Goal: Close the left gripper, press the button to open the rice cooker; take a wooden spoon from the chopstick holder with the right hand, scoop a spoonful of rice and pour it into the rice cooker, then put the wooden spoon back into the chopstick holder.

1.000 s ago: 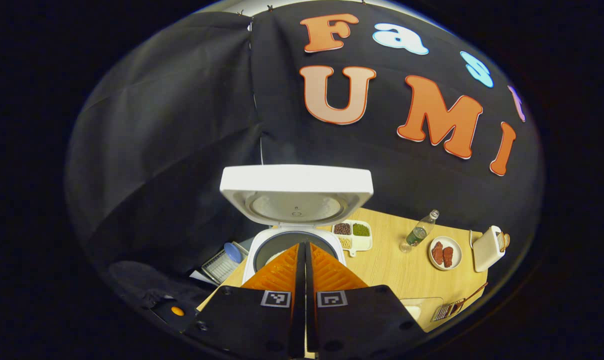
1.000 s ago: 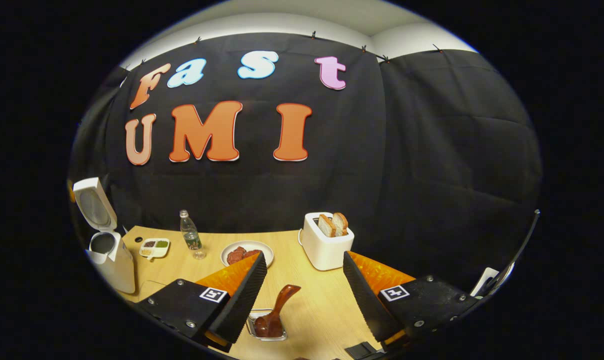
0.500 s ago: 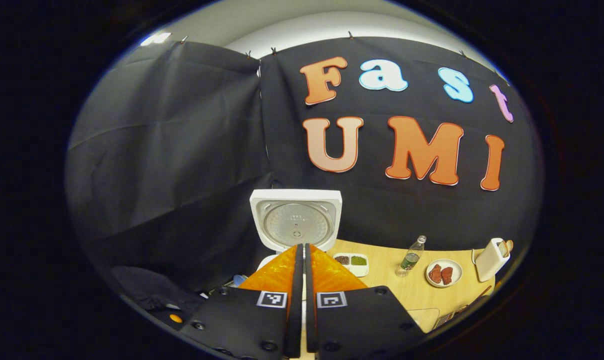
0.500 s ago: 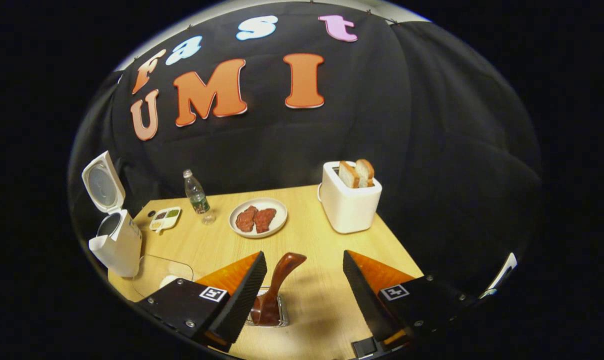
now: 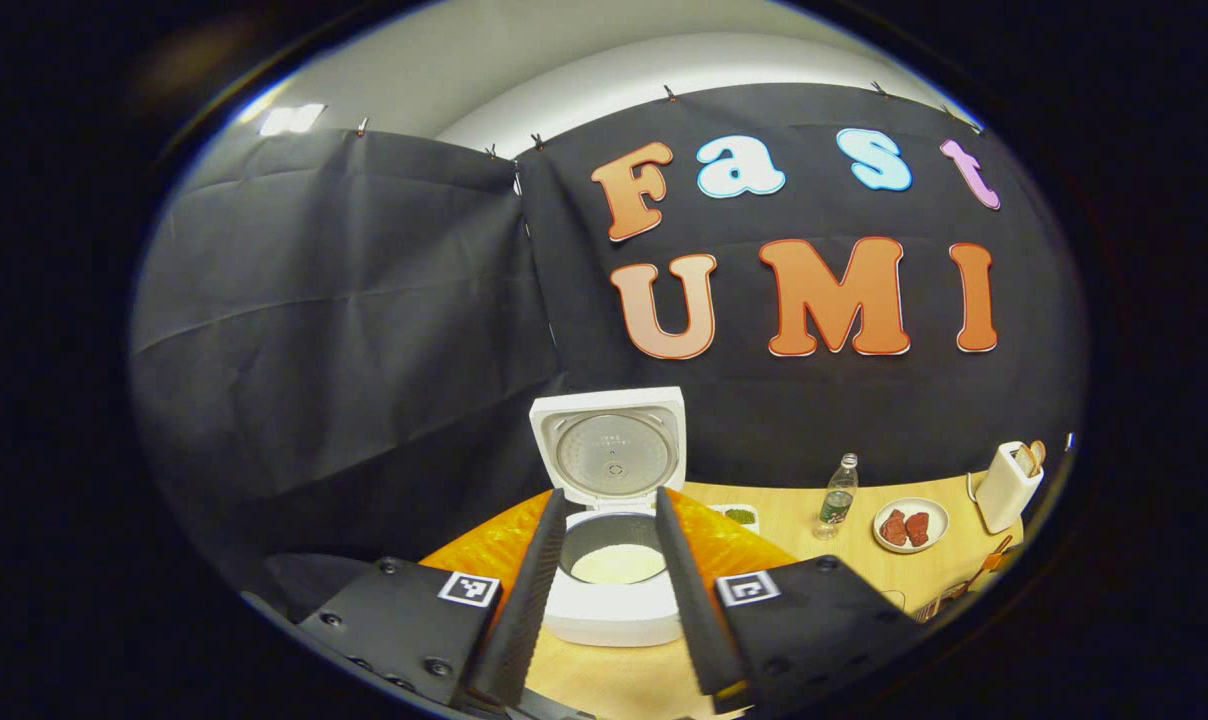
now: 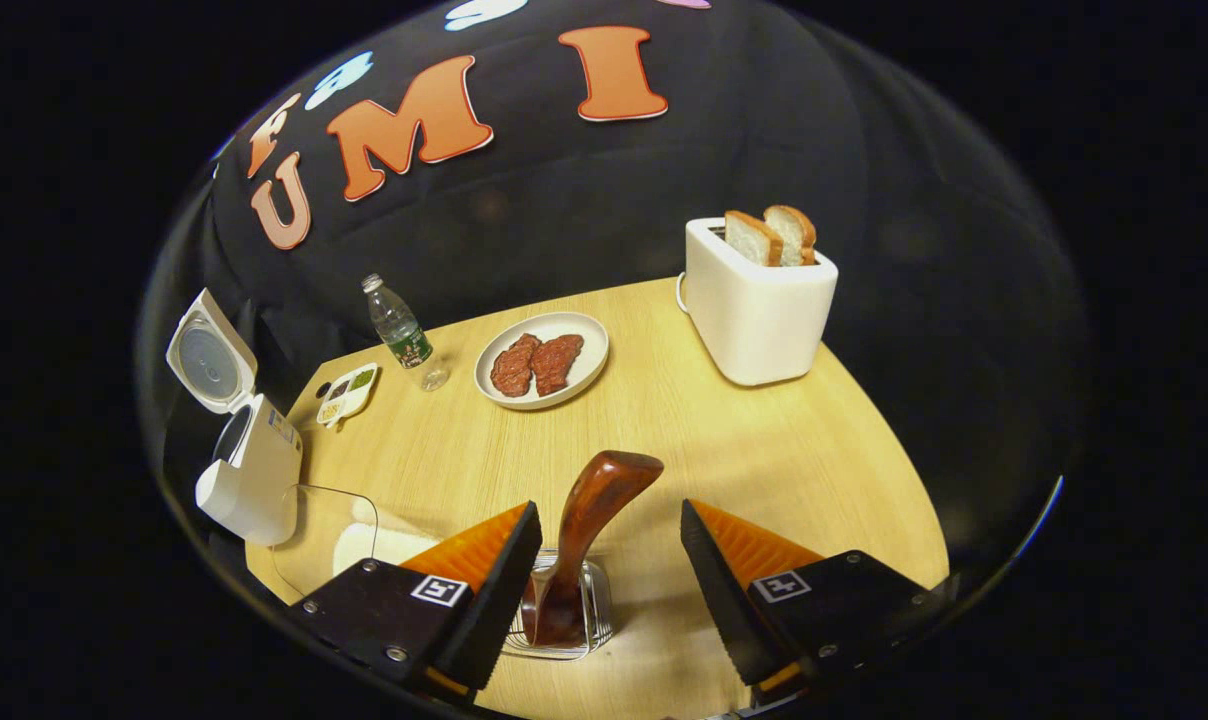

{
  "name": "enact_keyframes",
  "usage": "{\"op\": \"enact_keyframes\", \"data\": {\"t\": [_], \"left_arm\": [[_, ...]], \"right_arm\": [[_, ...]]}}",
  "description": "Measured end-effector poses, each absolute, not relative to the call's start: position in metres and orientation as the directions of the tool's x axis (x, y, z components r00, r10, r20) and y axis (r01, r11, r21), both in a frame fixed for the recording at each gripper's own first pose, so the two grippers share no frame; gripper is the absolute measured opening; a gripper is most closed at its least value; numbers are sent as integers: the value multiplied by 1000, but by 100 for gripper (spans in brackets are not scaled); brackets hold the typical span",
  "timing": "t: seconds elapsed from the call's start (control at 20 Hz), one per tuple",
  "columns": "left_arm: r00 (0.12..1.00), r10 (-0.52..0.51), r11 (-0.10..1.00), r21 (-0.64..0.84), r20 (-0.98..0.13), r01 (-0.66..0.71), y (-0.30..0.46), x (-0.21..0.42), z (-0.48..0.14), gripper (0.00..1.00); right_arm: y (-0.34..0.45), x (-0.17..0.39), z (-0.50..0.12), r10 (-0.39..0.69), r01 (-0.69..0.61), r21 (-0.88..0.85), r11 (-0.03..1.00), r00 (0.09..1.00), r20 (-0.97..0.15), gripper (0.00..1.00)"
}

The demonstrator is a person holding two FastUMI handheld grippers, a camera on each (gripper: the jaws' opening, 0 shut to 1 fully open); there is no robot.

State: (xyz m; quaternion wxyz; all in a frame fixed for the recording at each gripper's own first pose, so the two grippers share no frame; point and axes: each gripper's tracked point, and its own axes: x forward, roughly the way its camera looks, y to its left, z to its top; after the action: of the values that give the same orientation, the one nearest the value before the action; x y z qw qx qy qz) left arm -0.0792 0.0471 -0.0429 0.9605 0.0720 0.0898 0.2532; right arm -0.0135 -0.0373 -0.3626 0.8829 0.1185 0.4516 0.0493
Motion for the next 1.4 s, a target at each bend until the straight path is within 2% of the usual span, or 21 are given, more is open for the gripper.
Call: {"op": "enact_keyframes", "data": {"t": [0.1, 0.15, 0.2, 0.25, 0.3, 0.4, 0.45, 0.5, 0.55, 0.6, 0.65, 0.75, 1.15, 1.4], "left_arm": [[858, 497, 862, 190, -131, -470, 39, -89, -43, 80], [859, 496, 861, 197, -129, -468, 37, -93, -44, 74], [858, 497, 859, 205, -125, -468, 36, -97, -44, 80], [858, 499, 857, 214, -121, -468, 36, -101, -45, 80], [857, 501, 855, 222, -120, -469, 36, -105, -45, 74], [855, 506, 851, 229, -118, -472, 36, -112, -45, 74], [853, 510, 849, 228, -115, -477, 35, -115, -45, 74], [851, 511, 849, 222, -119, -479, 36, -116, -46, 80], [852, 508, 853, 214, -128, -477, 35, -118, -51, 74], [854, 501, 859, 202, -143, -470, 33, -117, -55, 74], [857, 490, 867, 190, -158, -461, 32, -118, -60, 74], [862, 475, 877, 174, -175, -448, 33, -112, -67, 80], [904, 364, 930, 141, -224, -340, 17, -62, -84, 80], [938, 292, 949, 179, -185, -260, 15, -31, -70, 80]], "right_arm": [[-36, -17, -380, 206, 24, 263, 964, 555, -806, 79], [-32, -15, -381, 222, 32, 287, 957, 554, -802, 73], [-31, -11, -383, 229, 46, 305, 951, 555, -799, 70], [-29, -9, -385, 237, 58, 321, 945, 554, -798, 66], [-28, -6, -387, 239, 71, 331, 941, 552, -799, 65], [-24, 0, -389, 244, 94, 351, 932, 553, -796, 60], [-21, -1, -392, 254, 103, 364, 926, 546, -799, 54], [-17, -1, -395, 260, 118, 376, 919, 534, -805, 52], [-11, -4, -397, 279, 130, 396, 909, 517, -809, 44], [-7, -6, -398, 291, 146, 412, 900, 504, -813, 40], [-6, -9, -400, 286, 165, 413, 896, 497, -819, 31], [-9, -10, -396, 267, 202, 418, 886, 516, -814, 19], [-20, -38, -375, 203, 253, 465, 848, 656, -727, 17], [-29, -36, -339, 141, 274, 472, 838, 727, -672, 14]]}}
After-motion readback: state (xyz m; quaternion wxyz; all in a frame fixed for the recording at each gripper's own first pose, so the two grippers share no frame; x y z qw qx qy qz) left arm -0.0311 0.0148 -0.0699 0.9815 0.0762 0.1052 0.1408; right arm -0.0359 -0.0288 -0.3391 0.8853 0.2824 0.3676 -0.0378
